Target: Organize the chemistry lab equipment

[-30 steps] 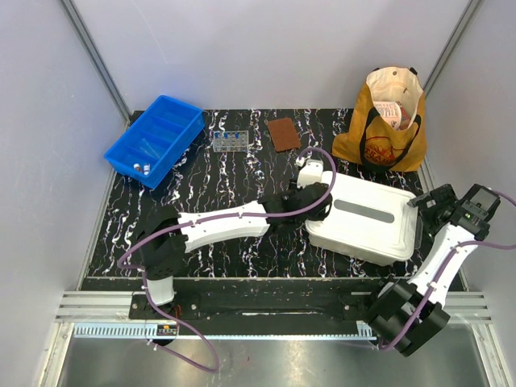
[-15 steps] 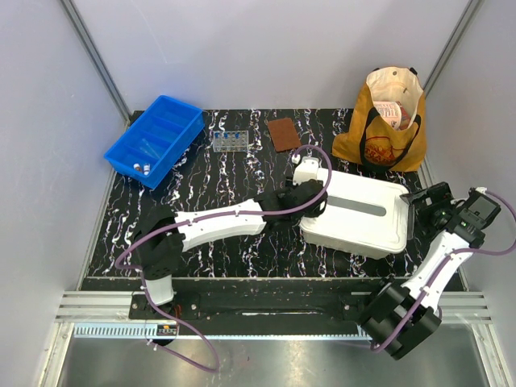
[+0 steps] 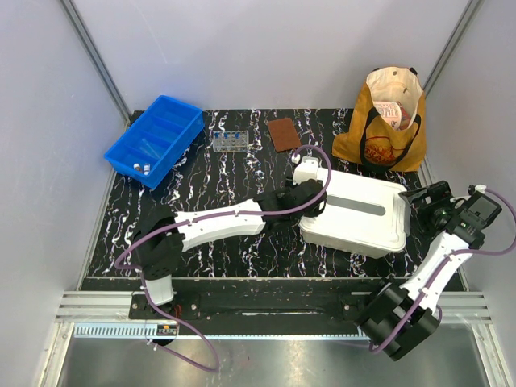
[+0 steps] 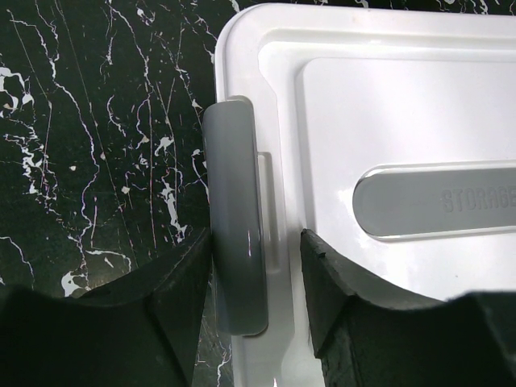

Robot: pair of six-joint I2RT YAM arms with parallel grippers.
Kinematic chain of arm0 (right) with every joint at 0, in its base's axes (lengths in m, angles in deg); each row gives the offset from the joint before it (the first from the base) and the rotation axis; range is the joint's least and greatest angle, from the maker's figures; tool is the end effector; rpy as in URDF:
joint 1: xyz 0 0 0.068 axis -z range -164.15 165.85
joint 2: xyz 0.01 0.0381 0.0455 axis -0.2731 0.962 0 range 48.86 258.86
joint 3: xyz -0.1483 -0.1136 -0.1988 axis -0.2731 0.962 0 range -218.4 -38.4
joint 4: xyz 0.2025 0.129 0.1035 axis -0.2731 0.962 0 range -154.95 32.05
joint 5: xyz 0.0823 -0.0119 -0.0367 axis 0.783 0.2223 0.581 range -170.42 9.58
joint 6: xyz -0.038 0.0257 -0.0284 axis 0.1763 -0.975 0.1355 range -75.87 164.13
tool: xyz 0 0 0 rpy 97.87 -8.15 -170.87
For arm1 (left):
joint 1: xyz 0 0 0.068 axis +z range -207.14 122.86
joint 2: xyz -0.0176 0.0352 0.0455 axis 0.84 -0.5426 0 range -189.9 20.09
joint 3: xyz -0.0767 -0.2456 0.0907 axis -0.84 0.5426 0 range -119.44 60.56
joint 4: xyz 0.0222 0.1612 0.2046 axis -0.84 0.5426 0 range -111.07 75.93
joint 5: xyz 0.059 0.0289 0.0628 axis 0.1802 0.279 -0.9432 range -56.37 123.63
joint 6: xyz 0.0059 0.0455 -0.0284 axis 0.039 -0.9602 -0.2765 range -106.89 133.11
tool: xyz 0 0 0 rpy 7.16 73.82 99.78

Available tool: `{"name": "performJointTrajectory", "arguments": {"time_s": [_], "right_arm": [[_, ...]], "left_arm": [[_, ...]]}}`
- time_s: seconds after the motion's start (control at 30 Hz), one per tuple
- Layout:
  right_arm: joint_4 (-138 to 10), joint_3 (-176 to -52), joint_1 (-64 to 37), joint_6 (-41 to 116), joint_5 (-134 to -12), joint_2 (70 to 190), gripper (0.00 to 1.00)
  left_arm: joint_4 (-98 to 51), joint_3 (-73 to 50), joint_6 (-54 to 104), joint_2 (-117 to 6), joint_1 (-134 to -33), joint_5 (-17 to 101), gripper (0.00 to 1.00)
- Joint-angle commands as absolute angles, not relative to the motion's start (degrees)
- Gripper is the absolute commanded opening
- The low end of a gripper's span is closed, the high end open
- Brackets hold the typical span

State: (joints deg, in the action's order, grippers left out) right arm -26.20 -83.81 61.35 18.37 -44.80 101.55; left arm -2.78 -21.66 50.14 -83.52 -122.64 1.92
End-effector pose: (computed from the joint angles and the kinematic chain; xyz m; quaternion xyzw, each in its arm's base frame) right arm 0.1424 -0.1154 0.2778 0.4212 0.7843 0.2183 0.3998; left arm 0.1880 -0.3674 0.2700 0.1015 0.8726 -0.1643 0.4487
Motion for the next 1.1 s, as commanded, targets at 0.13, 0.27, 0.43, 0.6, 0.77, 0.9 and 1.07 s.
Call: {"name": "performJointTrajectory", "arguments": {"time_s": [0.13, 0.27, 0.43, 0.6, 0.77, 0.9, 1.07], "right_arm": [[-24.2, -83.9, 60.2, 18.4, -39.0, 103.4, 0.86], [-24.2, -83.8, 58.1, 18.2, -40.0, 104.6, 0.79], [-24.8, -83.1, 53.4, 17.2, -44.1, 106.0, 0.73], [-23.9, -84.1, 51.5, 17.0, -46.9, 105.6, 0.64], [-23.9, -84.5, 49.8, 17.2, -48.3, 104.8, 0.57], [-23.4, -85.2, 48.9, 17.6, -49.9, 104.2, 0.51], [-23.0, -85.7, 47.1, 18.4, -51.8, 104.6, 0.45]], "left_arm": [[-4.3, -20.6, 49.8, -85.0, -123.1, 8.6, 0.51], [-5.9, -20.0, 50.1, -85.1, -123.2, 10.1, 0.5], [-7.9, -19.3, 50.3, -85.6, -123.4, 12.5, 0.49], [-9.3, -19.3, 49.9, -86.3, -123.7, 14.3, 0.49], [-10.9, -19.7, 49.8, -87.1, -123.8, 16.1, 0.48], [-11.2, -20.3, 49.8, -87.6, -123.9, 16.8, 0.48], [-11.6, -20.6, 49.7, -87.9, -123.9, 17.2, 0.48]]}}
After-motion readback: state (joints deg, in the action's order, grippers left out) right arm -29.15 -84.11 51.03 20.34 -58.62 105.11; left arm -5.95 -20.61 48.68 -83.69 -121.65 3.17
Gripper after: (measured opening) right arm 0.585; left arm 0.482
